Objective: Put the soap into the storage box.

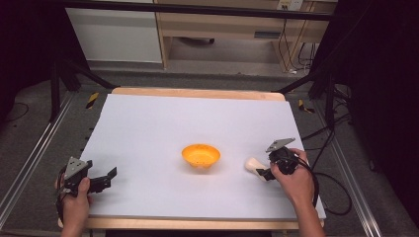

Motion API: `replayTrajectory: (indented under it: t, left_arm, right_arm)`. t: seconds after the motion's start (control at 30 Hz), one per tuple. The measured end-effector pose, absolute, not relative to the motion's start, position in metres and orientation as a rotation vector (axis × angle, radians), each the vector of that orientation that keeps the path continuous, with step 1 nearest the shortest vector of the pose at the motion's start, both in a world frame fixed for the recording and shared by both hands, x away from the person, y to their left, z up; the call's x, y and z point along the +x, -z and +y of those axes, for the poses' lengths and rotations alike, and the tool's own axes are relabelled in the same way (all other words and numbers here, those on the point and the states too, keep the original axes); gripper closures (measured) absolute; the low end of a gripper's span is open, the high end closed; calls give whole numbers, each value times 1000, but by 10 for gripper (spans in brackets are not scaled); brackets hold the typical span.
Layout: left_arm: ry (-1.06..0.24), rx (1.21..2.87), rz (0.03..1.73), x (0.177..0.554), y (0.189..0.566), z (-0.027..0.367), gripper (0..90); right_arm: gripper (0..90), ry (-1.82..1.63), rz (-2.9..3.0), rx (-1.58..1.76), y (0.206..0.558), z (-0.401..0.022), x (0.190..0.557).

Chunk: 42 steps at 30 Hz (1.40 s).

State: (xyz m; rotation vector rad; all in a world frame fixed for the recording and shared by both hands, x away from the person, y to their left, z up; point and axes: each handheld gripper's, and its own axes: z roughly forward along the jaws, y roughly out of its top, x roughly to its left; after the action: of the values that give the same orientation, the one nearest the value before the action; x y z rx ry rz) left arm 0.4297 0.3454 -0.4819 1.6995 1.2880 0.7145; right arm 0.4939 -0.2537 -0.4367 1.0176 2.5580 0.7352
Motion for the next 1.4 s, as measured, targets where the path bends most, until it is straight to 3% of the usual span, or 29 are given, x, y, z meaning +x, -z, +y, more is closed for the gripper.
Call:
replayTrajectory:
  t: [0.5, 0.7, 1.4]
  left_arm:
    - [-718, 1705, 1285, 430, 482, 345, 21]
    - [-718, 1705, 1284, 430, 482, 345, 21]
    - [-708, 1703, 1292, 430, 482, 345, 21]
  right_arm:
    - [353, -687, 2644, 1058, 447, -242, 502]
    - [434, -664, 2695, 1074, 454, -243, 503]
    - [450, -626, 2723, 1033, 457, -239, 505]
